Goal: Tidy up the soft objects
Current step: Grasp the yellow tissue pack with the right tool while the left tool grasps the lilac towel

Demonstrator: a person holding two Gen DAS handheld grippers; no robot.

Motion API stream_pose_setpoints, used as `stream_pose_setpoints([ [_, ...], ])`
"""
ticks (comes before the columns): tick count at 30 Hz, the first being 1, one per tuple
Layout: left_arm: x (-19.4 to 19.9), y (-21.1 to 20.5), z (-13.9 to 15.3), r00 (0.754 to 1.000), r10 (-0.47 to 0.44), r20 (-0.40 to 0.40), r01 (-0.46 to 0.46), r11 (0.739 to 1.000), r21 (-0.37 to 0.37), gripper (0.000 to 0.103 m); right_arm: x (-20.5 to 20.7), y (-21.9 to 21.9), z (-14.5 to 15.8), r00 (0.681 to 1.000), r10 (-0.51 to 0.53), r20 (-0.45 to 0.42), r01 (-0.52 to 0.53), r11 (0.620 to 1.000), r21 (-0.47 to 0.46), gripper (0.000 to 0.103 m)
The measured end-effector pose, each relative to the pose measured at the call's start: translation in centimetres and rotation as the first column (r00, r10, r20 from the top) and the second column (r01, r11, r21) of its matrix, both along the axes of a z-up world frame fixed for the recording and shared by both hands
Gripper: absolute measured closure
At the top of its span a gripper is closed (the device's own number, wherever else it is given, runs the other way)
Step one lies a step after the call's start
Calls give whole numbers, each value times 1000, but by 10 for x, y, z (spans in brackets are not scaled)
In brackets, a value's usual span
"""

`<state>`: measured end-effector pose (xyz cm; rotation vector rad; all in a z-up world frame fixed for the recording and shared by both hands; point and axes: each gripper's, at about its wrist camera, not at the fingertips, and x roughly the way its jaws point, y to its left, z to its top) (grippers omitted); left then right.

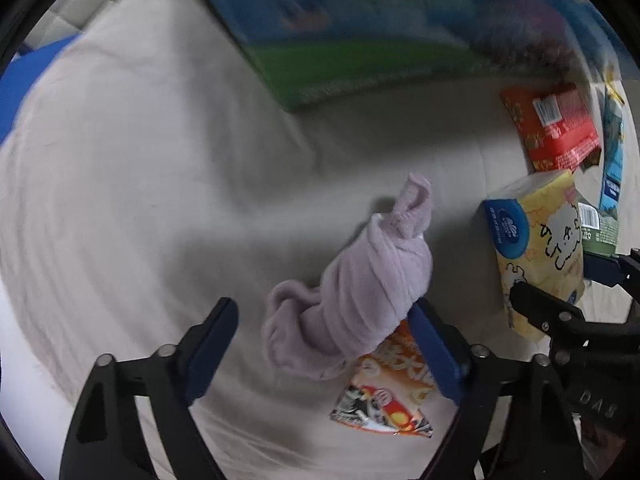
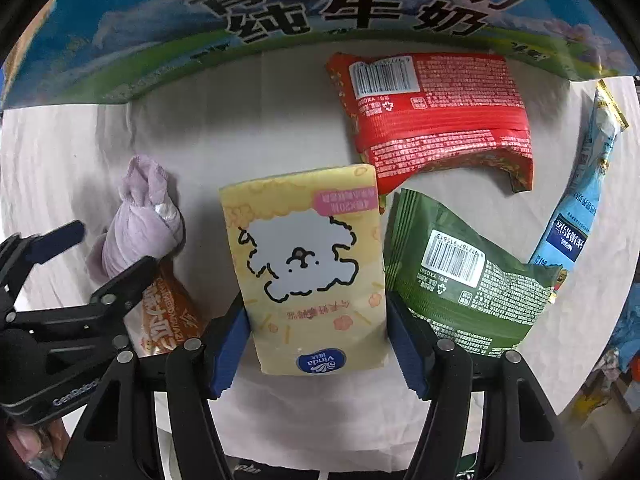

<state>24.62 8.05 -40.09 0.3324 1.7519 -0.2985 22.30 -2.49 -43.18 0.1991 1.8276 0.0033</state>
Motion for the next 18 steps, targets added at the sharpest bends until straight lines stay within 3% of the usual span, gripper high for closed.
stream_pose_setpoints([
  [1,0,2,-3,1000,6,-20,-6,1000,-22,26,0,2,0,993,8,-115,-10,1000,-17,35],
  [3,-2,7,-3,999,22,-46,-25,997,-69,41,-1,4,-2,994,7,-112,-10,1000,-23,35],
  [6,-6,15,0,999,28,-39,-31,996,-84,50,-1,11,1,992,19,-124,-23,999,-30,36],
  [10,-13,24,7,999,40,-11,-41,995,-95,46,-3,12,0,992,33,-122,-37,999,-35,36],
  [13,-18,20,2,1000,-23,2,23,998,-63,42,-5,18,-1,991,24,-134,-27,999,-26,35],
  [15,-20,22,-2,998,-45,33,46,999,-21,51,-10,22,-2,991,21,-136,-26,999,-28,36],
  [18,-25,27,5,999,-2,46,4,999,-50,63,-17,24,4,992,26,-126,-30,999,-31,37],
])
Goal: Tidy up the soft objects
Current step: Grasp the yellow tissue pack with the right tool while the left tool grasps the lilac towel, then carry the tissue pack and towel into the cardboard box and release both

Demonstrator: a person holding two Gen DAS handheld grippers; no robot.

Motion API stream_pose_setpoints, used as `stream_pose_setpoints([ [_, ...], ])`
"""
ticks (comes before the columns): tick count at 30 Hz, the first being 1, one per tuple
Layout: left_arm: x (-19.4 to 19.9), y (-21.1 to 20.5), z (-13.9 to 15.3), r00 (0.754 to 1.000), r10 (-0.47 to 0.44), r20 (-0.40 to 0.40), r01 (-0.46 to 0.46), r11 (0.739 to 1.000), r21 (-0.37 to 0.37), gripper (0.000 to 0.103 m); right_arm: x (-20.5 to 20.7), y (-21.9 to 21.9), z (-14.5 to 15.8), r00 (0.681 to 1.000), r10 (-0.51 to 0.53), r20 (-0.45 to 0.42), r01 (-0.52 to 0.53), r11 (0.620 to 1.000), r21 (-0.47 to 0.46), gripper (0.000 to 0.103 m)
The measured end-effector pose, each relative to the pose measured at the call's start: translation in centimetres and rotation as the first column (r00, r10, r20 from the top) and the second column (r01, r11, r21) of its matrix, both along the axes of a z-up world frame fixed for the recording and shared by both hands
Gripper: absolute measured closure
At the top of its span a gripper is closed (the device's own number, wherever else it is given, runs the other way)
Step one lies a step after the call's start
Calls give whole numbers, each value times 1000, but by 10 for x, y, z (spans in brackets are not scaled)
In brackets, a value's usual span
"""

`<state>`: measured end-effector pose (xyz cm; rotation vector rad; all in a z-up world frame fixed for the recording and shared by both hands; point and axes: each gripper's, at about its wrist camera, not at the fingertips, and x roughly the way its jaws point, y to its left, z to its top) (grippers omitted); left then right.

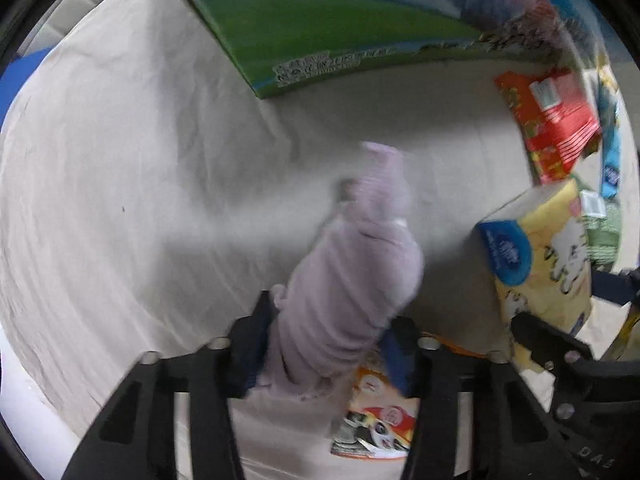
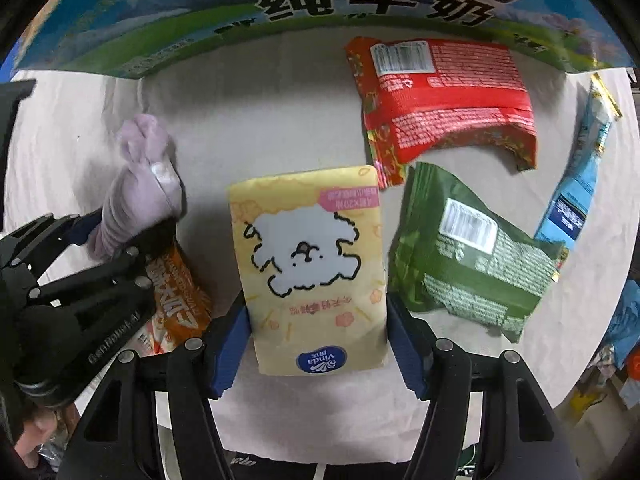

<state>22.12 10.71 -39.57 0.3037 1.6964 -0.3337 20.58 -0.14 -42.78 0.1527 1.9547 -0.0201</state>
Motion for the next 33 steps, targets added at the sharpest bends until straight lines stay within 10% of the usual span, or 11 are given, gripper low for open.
stream_pose_setpoints([
  [18,-49,44,169,943,269,195,-227,951,-212,65,-56,-49,120,977,16,214,-36,995,93,38],
  [33,10,-54,271,906,295,304,-183,920,-346,65,52,-112,258,910,-25,415,-25,993,117,38],
])
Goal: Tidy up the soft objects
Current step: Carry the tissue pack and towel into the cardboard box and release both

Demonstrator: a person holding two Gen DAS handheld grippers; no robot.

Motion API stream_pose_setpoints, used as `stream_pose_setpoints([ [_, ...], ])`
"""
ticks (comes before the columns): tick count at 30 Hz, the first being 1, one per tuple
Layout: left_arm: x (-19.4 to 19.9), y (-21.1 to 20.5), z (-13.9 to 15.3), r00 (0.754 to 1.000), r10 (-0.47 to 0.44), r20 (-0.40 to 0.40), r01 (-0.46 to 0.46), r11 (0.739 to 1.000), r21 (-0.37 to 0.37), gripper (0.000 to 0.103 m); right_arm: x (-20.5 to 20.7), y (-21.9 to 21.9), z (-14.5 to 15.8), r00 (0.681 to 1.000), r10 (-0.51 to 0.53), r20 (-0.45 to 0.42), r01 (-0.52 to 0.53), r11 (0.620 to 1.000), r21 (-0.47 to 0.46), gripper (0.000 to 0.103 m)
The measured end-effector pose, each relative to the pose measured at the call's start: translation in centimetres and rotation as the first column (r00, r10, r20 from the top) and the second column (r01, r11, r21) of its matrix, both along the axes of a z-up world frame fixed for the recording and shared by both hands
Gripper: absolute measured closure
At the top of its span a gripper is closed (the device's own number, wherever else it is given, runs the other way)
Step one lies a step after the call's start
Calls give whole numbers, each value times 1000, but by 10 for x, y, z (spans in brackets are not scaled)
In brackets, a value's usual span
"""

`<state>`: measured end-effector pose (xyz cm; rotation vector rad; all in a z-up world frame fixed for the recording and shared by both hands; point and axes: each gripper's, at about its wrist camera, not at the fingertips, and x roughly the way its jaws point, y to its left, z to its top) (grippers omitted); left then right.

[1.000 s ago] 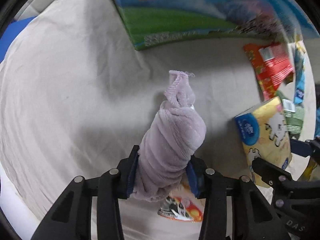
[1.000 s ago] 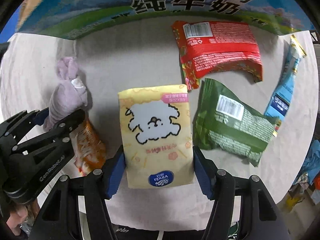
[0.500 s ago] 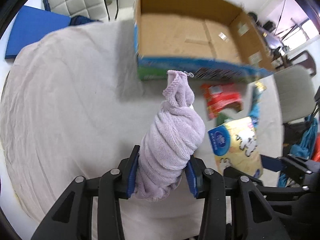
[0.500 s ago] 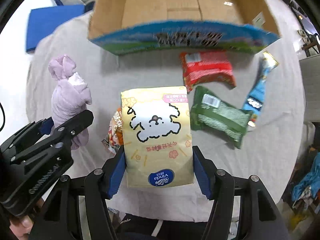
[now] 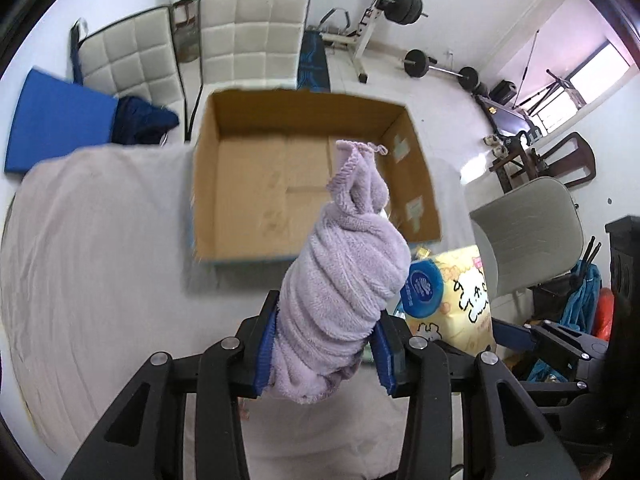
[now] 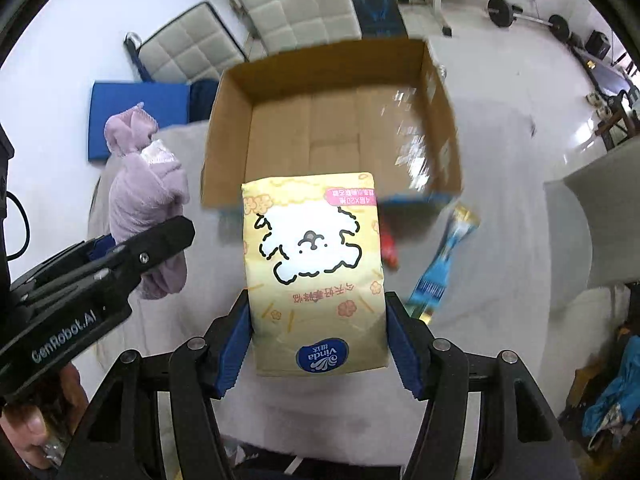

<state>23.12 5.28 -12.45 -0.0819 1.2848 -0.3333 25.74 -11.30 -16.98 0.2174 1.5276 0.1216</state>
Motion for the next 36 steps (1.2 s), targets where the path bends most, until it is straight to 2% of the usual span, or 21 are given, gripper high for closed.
stream_pose_setpoints([
  [4,36,-24,-2,1000,3,4,-3,1000,3,65,37,-20,2,1000,-13,25,13,1000,6,38],
  [9,90,-55,-20,999,16,-48,-16,1000,-5,65,86,-40,-21,999,-13,32,13,1000,-9,38],
  [13,129,-58,-48,990,57,-130,-63,997,-42,65,125,-49,-63,1000,-20,13,20,999,-31,38],
  [20,189,-64,-117,952,87,-293,-119,989,-94,65,181,-57,-141,999,-13,-36,12,999,-50,38],
  [25,217,-68,-163,920,98,-379,-145,985,-97,65,202,-59,-181,998,-18,-64,14,998,-61,38],
  [29,228,-75,-182,913,89,-398,-136,986,-93,65,214,-56,-203,997,-6,-73,0,997,-75,38],
  [34,236,-88,-190,914,66,-401,-106,991,-80,62,225,-51,-216,999,16,-42,-20,995,-103,36],
  [36,239,-94,-193,913,64,-403,-89,995,-44,58,229,-47,-219,998,32,-49,-38,993,-110,28],
])
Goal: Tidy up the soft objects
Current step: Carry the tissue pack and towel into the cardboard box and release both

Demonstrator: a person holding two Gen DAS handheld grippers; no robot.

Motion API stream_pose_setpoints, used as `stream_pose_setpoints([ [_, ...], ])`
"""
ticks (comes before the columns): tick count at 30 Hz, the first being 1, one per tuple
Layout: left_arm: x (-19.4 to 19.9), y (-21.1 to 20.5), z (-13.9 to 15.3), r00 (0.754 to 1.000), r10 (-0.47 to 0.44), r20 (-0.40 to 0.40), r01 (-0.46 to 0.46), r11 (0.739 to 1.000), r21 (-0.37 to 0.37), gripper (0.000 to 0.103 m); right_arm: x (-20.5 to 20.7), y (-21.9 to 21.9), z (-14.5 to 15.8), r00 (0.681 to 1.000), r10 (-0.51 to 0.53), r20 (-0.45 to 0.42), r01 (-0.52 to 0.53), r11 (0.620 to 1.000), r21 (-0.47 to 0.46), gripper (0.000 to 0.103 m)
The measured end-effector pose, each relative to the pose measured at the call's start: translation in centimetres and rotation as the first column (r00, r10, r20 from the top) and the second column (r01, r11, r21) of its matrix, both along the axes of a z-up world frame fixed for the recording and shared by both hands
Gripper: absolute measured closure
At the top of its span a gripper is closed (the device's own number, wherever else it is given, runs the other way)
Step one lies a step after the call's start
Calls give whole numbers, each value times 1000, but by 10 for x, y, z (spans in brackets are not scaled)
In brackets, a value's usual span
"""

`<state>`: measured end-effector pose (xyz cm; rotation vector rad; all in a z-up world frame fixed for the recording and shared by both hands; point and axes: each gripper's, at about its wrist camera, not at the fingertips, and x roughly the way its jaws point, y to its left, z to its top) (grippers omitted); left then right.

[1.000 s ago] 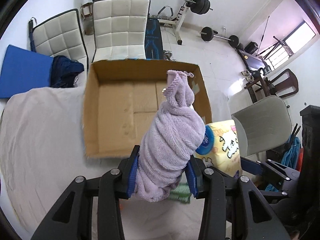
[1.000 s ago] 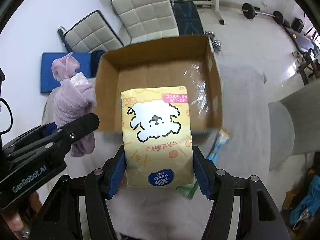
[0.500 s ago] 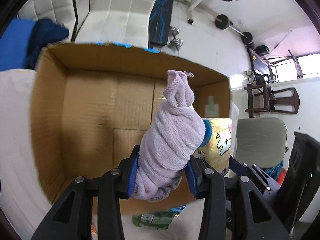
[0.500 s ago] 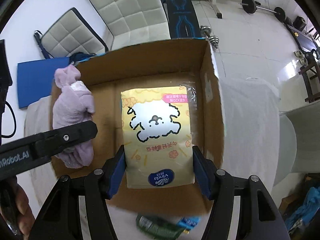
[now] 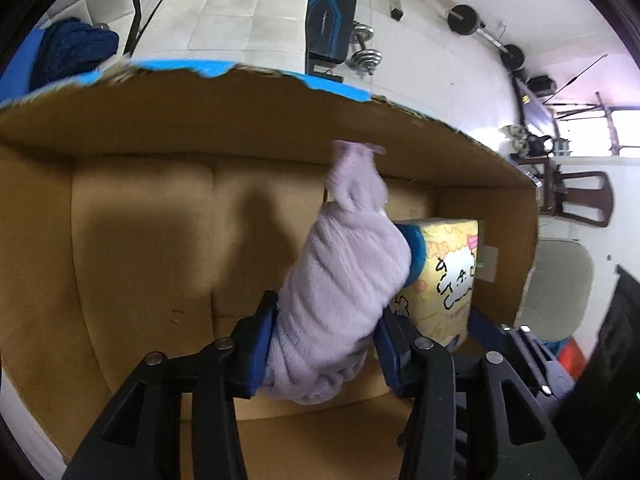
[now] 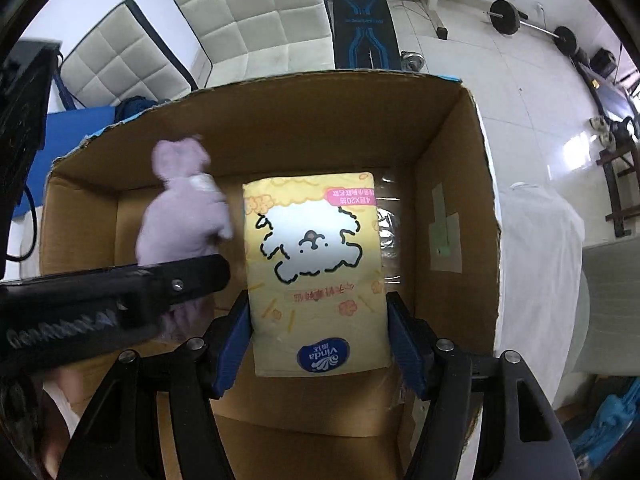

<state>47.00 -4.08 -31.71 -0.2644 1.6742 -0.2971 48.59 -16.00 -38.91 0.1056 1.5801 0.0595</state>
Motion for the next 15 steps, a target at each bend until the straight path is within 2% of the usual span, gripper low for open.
stream_pose_setpoints([
  [3,0,-8,1,999,-40,10,39,998,55,53,4,4,2,1000,3,-2,-3,1000,9,19],
  [7,-3,-14,14,996,-75,51,69,992,108,42,7,3,3,1000,-10,-8,9,1000,-14,19],
  [10,-6,-11,25,994,-80,76,70,990,125,41,5,0,10,1000,-17,-21,17,1000,-22,15],
  [11,-9,-10,29,993,-83,83,71,989,131,37,3,0,12,1000,-17,-23,17,999,-31,14],
  [12,-11,-8,32,992,-87,88,74,987,139,24,1,0,15,1000,-18,-24,18,1000,-25,13],
  [13,-12,-6,36,991,-89,96,74,986,151,18,-3,0,18,999,-19,-31,18,1000,-24,13],
  [14,-15,-2,40,990,-89,110,71,985,159,12,-7,1,22,999,-20,-33,19,999,-25,9],
  [15,-18,1,43,989,-90,116,71,984,162,10,-12,2,27,999,-22,-31,22,1000,-22,0],
])
